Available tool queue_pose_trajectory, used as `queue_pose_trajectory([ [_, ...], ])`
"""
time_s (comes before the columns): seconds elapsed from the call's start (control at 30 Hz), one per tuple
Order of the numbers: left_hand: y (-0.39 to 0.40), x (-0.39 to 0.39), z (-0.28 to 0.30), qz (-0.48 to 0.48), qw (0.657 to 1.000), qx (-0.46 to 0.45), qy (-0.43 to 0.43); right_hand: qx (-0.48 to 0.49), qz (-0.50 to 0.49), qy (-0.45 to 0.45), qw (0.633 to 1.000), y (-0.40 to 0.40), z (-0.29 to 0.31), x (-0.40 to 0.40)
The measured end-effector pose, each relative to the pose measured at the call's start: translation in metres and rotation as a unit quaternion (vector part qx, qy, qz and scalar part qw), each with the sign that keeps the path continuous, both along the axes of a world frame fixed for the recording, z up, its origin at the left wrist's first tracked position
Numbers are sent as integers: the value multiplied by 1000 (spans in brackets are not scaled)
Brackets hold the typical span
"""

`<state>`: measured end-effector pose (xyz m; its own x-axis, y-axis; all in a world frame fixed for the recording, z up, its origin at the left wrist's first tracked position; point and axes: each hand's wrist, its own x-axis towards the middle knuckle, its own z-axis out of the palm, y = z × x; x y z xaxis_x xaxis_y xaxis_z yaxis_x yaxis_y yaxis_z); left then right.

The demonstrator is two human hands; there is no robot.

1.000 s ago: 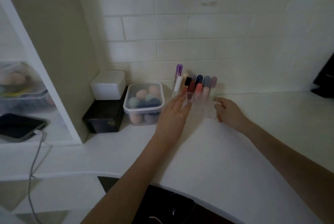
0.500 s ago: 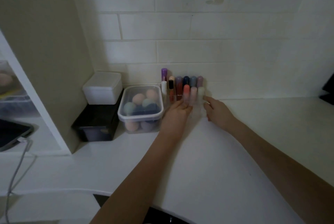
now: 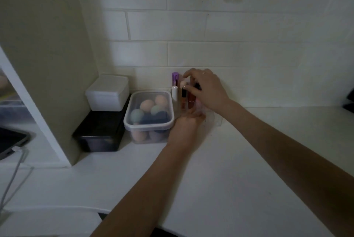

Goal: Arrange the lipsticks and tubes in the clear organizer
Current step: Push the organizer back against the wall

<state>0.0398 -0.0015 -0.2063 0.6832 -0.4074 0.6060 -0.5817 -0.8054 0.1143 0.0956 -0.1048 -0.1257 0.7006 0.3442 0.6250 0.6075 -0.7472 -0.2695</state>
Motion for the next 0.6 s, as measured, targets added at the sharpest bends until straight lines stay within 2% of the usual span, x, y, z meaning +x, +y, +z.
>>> queue_pose_trajectory([
  [0.13, 0, -5, -1, -20, 1000, -3, -15, -51, 17, 53, 997, 7, 0, 13],
  [0.3, -2, -4, 0, -19, 999, -20, -42, 43, 34, 98, 994, 7, -4, 13],
  [0.6, -2, -4, 0, -29, 999, -37, -22, 28, 21, 44, 998, 11, 1, 9],
])
